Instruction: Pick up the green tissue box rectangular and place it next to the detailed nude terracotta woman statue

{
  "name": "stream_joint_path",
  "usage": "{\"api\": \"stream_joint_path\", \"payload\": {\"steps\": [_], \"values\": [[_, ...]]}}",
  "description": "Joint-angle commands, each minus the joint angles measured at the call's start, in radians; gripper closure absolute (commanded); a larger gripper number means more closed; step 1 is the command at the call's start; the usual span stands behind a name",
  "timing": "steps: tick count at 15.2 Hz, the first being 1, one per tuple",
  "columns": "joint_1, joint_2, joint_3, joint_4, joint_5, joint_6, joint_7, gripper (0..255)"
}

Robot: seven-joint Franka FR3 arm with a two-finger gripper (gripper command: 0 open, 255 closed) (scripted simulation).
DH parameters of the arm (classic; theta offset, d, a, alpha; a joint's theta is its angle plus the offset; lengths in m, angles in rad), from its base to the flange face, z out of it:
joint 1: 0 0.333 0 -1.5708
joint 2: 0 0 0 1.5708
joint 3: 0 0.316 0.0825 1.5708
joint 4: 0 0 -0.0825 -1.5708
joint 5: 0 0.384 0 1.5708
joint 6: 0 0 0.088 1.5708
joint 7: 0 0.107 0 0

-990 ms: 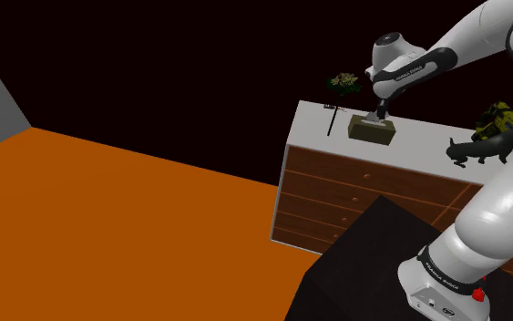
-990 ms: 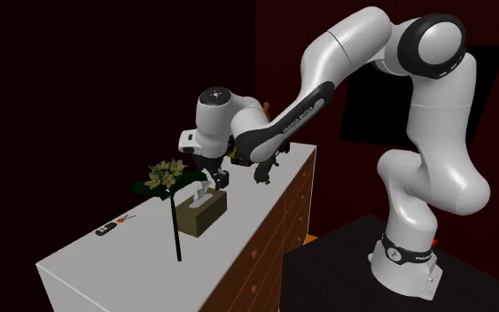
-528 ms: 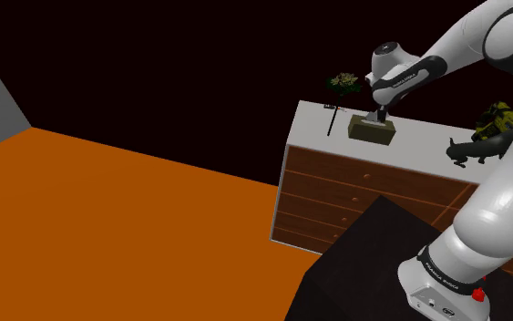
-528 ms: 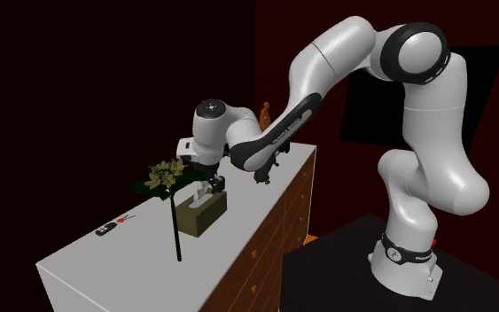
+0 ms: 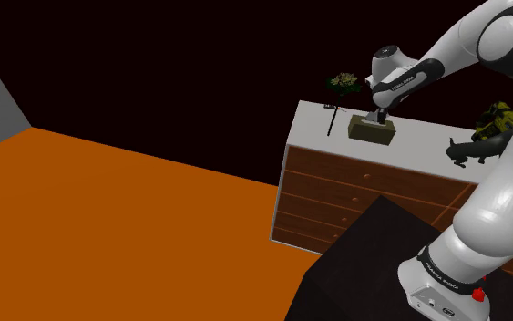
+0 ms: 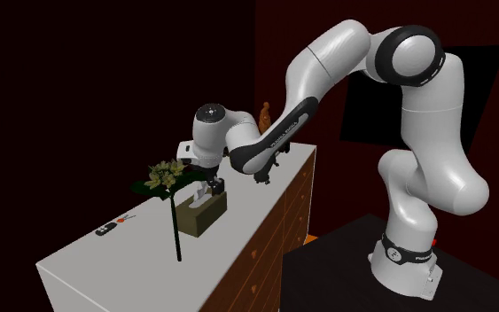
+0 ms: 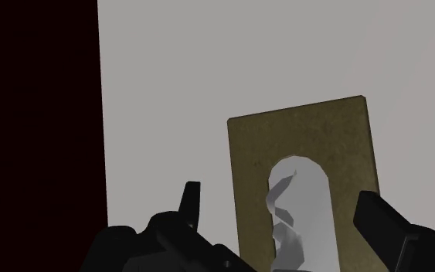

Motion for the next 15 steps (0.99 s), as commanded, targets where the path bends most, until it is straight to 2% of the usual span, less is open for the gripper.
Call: {"api": "stream_joint_path", "payload": {"steps": [1, 2, 11, 15], "values": [[0.0, 0.0, 0.0, 0.0, 0.0, 0.0, 0.0, 0], [0.0, 0.0, 0.0, 0.0, 0.0, 0.0, 0.0, 255], [0.0, 0.0, 0.0, 0.0, 0.0, 0.0, 0.0, 255], [0.003, -0.033, 0.003, 0.014, 0.014, -0.042, -0.029, 255]]}}
